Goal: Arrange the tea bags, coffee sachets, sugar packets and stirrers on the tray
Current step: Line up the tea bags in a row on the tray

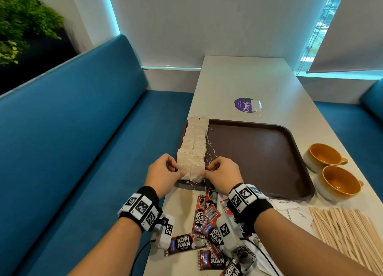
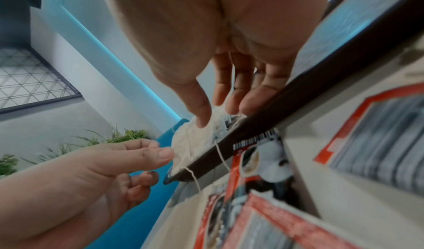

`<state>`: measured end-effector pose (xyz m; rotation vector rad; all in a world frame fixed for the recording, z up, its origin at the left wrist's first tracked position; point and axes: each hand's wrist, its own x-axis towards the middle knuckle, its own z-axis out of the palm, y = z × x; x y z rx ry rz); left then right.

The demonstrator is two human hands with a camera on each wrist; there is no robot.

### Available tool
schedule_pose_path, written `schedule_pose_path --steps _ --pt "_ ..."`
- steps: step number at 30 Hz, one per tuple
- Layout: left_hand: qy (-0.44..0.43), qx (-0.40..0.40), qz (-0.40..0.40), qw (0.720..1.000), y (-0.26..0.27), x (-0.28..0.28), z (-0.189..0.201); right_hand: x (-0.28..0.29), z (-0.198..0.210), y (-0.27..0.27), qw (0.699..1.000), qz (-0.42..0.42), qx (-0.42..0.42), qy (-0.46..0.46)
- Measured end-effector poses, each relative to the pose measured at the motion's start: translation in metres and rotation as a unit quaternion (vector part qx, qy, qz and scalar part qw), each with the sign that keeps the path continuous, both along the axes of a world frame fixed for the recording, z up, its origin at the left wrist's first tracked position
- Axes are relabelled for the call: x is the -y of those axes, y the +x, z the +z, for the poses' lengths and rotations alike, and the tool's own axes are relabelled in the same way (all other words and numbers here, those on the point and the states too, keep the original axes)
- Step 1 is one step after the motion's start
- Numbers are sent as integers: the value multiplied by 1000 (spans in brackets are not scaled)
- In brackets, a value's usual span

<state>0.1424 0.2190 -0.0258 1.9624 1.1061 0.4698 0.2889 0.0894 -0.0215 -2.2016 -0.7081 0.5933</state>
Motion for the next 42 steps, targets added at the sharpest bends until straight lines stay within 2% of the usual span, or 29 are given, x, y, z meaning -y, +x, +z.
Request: schedule_pose_path --steps 5,8,11,13,16,20,25,31,38,42 --pt "-10 -11 -23 1000 1 2 -2 -5 -3 -5 998 40 -17 -42" --pt "3 -19 -21 1000 2 -1 -3 -7 -2 -5 999 23 -17 -44" --pt "12 -30 -18 999 3 -6 -2 -9 -2 -6 991 62 32 -116" --pt "-24 -39 -48 998 5 -7 1 -10 -2 -13 979 111 59 -163" --pt "-72 -46 -120 989 10 -4 1 -13 -1 -25 969 145 78 -183" --pt "-91 -56 -167 980 14 2 -3 -18 5 -20 968 133 65 -204" --pt "-126 -15 -146 981 10 -3 -3 -33 16 4 972 97 31 -213" --pt "-117 -44 -164 979 12 -1 -1 -50 13 -2 964 133 40 -227" --pt "-113 -45 -167 978 12 -5 -3 -62 19 20 969 104 23 -223" --pt "-113 -49 -175 977 14 -8 -3 -74 22 22 966 125 31 -224"
